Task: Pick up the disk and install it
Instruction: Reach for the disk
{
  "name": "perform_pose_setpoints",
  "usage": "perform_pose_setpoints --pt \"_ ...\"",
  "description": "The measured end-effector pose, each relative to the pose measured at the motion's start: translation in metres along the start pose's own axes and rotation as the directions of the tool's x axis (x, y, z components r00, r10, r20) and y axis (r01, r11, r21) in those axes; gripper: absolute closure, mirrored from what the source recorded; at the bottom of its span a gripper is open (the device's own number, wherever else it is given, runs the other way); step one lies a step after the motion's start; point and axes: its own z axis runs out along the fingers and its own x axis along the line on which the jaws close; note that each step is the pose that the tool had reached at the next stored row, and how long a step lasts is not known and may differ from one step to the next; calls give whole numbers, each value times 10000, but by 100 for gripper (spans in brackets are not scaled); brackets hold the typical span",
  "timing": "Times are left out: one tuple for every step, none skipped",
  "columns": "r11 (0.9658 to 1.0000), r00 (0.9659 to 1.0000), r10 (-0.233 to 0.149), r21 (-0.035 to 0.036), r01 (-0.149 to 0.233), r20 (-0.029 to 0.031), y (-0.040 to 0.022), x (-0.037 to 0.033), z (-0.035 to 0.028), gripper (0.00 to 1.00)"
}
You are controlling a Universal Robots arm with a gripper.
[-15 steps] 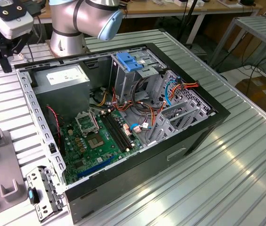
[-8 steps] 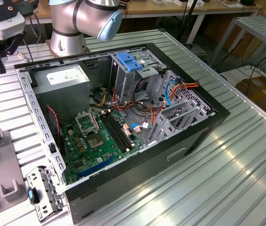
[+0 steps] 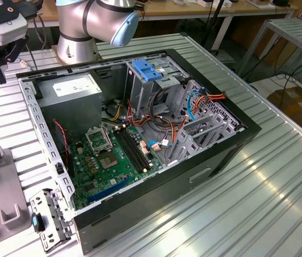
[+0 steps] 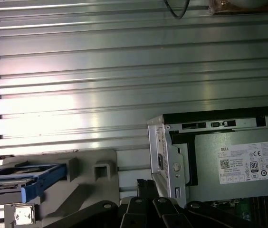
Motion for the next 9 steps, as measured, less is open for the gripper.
perform_pose_setpoints --pt "10000 10000 -1 0 1 0 0 4 0 89" --pt "10000 10000 -1 0 1 0 -1 9 0 89" --pt "10000 10000 0 0 0 0 -1 14 0 89" --pt "10000 10000 -1 0 1 0 -2 21 -1 89" --pt "10000 10000 -1 0 1 0 -2 28 -1 89" --pt "10000 10000 -1 -1 1 0 -3 44 -1 89" --pt "10000 10000 -1 0 1 0 -5 62 -2 89" --pt "10000 10000 -1 1 1 0 -6 75 -2 89" --pt "10000 10000 -1 0 1 0 -8 98 -3 89"
